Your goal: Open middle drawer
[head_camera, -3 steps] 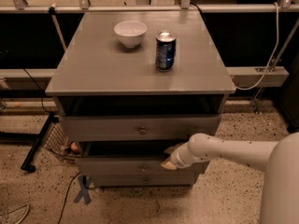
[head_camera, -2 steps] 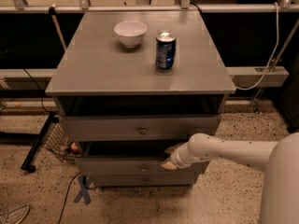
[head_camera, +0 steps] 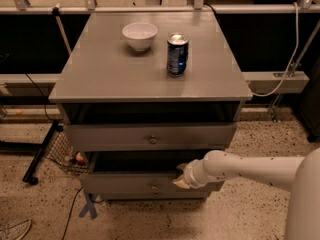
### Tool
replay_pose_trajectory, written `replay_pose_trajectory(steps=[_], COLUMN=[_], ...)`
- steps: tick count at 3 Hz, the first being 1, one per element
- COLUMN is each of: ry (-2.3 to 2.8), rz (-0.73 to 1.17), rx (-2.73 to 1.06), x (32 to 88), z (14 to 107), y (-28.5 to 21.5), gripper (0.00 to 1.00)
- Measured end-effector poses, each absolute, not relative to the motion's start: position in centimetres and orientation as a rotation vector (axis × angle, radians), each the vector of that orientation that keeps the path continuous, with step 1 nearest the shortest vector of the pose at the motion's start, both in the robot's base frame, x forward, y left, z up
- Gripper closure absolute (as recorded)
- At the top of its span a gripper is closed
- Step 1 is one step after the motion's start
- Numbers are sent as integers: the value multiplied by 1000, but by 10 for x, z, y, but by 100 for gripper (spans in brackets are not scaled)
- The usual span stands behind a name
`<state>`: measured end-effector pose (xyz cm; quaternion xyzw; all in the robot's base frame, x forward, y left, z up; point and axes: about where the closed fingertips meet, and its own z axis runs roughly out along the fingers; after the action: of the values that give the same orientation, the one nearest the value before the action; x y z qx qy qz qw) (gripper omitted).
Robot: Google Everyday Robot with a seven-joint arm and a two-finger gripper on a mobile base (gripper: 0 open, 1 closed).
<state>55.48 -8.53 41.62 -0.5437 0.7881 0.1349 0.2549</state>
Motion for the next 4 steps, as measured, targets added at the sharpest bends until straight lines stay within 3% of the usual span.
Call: replay_pose_trajectory(steps=[4], ry=[2160], rz=[404], rx=[-1451], x=[535], z=[416], y=[-89], gripper=[100])
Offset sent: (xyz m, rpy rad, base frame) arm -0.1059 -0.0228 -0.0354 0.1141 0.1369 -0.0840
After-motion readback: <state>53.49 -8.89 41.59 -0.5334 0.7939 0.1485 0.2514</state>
